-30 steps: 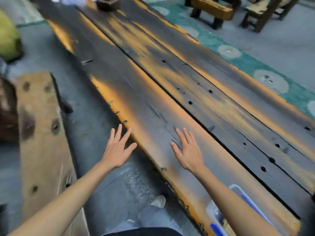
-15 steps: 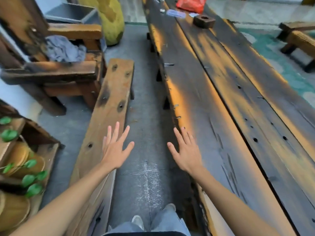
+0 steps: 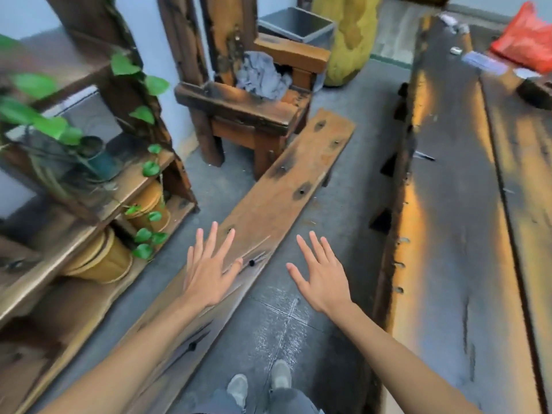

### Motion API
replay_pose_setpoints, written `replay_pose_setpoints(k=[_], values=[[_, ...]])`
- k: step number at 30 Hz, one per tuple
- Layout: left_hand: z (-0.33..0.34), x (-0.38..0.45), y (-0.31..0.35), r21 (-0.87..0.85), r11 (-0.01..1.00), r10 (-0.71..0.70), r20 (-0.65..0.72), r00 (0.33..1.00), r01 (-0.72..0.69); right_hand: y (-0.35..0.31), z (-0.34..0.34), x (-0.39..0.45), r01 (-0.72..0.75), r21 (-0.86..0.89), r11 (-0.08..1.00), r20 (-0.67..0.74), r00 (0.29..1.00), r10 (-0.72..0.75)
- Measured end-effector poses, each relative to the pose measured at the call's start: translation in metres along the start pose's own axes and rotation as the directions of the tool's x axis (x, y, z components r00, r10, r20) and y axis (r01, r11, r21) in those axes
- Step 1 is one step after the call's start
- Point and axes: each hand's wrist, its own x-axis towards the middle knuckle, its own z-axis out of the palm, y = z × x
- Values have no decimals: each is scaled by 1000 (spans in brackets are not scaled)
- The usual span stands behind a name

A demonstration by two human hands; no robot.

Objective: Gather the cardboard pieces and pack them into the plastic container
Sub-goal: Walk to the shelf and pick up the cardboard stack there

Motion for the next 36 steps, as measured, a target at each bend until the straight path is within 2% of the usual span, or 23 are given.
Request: replay_pose_setpoints(k=[5, 9, 12, 19, 23, 27, 36], values=[[-5, -10, -25, -16, 993, -117, -77, 990, 116, -26, 2, 42, 175, -1, 985, 45, 984, -175], [-17, -27, -46, -35, 971, -239, -167, 957, 236, -49, 5, 69, 336, -24, 942, 95, 939, -332], [-26, -53, -67, -74, 933, -359, -233, 904, 351, -76, 12, 85, 437, -16, 899, 139, 892, -431], [-43, -128, -119, -149, 806, -590, -276, 759, 573, -169, 41, 104, 624, 3, 781, 204, 765, -611], [-74, -152, -157, -172, 763, -642, -320, 697, 623, -234, 54, 108, 699, 44, 714, 210, 692, -691], [-123, -162, -198, -157, 735, -659, -395, 640, 660, -302, 58, 113, 723, 90, 685, 181, 665, -725], [-238, -159, -288, -179, 776, -576, -594, 562, 605, -451, 43, 139, 762, 199, 616, 140, 600, -788]])
